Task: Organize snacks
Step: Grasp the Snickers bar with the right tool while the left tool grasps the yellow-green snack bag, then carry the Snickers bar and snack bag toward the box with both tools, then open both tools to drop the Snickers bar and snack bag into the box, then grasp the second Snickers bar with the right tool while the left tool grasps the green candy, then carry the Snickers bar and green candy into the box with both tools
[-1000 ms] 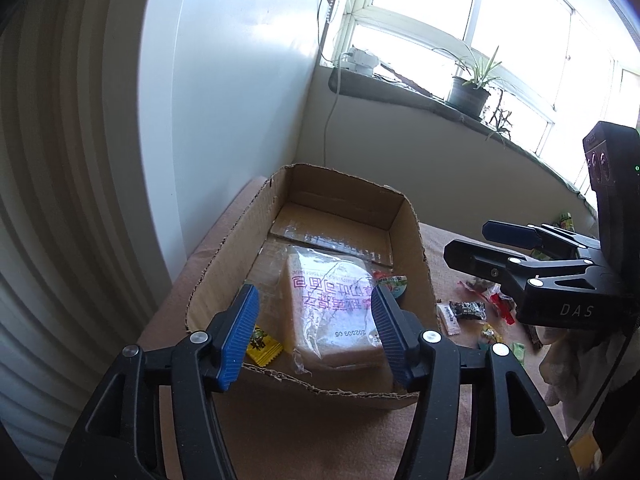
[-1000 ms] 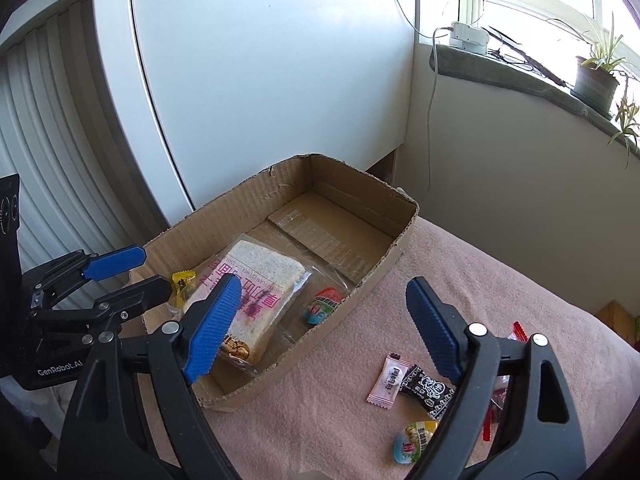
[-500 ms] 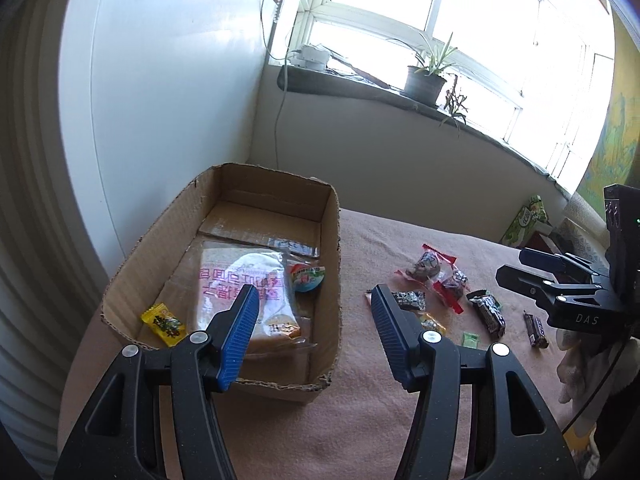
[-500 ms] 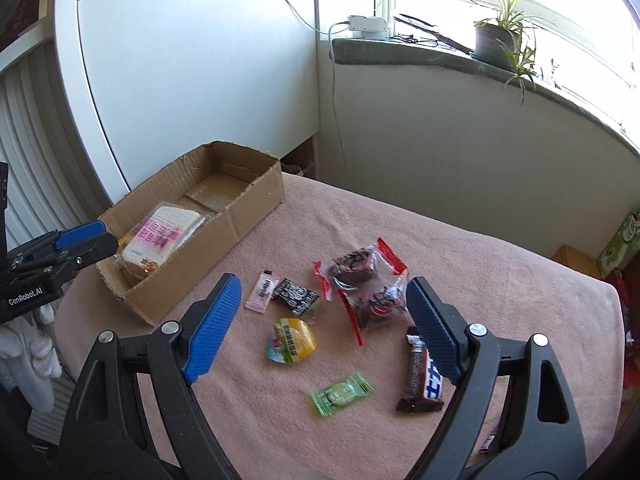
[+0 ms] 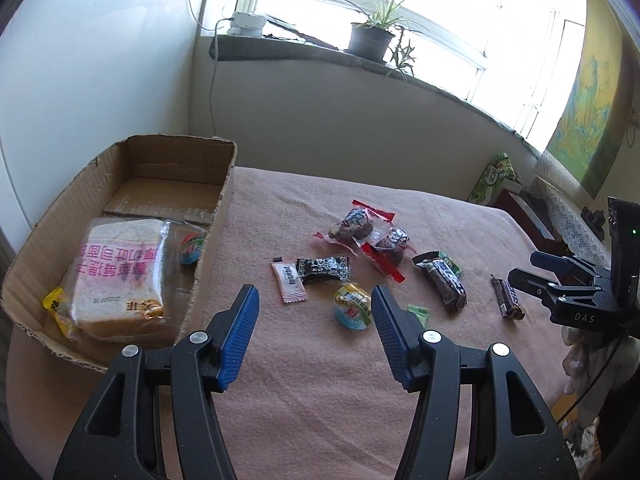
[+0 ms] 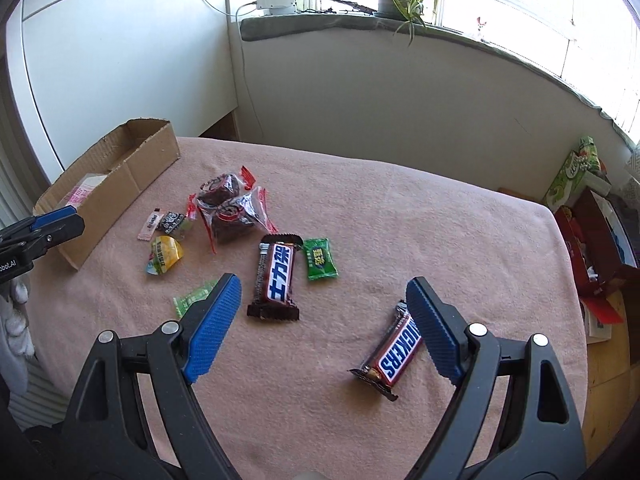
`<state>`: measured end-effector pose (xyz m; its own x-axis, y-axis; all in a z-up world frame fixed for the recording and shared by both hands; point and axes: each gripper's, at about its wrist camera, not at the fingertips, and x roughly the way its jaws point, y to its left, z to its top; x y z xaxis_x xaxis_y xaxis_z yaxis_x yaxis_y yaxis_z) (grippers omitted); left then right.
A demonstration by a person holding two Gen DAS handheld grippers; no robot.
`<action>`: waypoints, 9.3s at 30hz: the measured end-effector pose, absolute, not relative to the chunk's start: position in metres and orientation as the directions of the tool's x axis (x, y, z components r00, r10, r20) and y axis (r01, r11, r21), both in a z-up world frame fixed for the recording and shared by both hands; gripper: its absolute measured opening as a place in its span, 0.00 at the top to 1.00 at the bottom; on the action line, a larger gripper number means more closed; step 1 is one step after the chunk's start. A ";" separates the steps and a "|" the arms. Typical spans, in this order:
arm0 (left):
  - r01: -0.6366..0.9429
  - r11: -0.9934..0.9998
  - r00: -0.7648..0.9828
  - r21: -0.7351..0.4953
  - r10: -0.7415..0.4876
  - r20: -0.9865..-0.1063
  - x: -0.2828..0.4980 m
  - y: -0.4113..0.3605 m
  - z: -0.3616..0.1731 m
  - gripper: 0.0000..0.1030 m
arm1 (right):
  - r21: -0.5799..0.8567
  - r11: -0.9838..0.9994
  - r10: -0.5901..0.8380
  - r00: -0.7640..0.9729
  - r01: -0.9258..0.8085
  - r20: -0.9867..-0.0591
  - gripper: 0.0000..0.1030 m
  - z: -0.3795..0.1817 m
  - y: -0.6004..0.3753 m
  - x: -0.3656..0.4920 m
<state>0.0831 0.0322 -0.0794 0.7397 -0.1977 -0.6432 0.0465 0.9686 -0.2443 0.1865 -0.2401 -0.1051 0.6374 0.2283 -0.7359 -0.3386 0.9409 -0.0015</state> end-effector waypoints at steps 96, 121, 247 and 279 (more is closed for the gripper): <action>-0.074 0.972 0.795 -0.223 -0.078 -0.602 0.059 0.115 -0.067 0.67 | 0.090 0.845 0.435 0.581 -0.527 -0.688 0.71 -0.060 -0.111 0.207; -0.209 0.944 0.792 -0.255 0.011 -0.610 0.047 0.185 -0.079 0.67 | 0.074 0.729 0.512 0.470 -0.681 -0.718 0.71 -0.070 0.030 0.248; 0.284 0.940 0.550 -0.191 -0.323 -0.770 0.130 -0.079 -0.131 0.80 | 0.157 0.879 0.360 0.409 -0.451 -0.839 0.69 -0.173 -0.184 0.250; 0.226 0.951 0.677 -0.209 -0.308 -0.669 0.078 -0.018 -0.082 0.81 | 0.171 0.866 0.418 0.491 -0.470 -0.765 0.71 -0.117 -0.173 0.210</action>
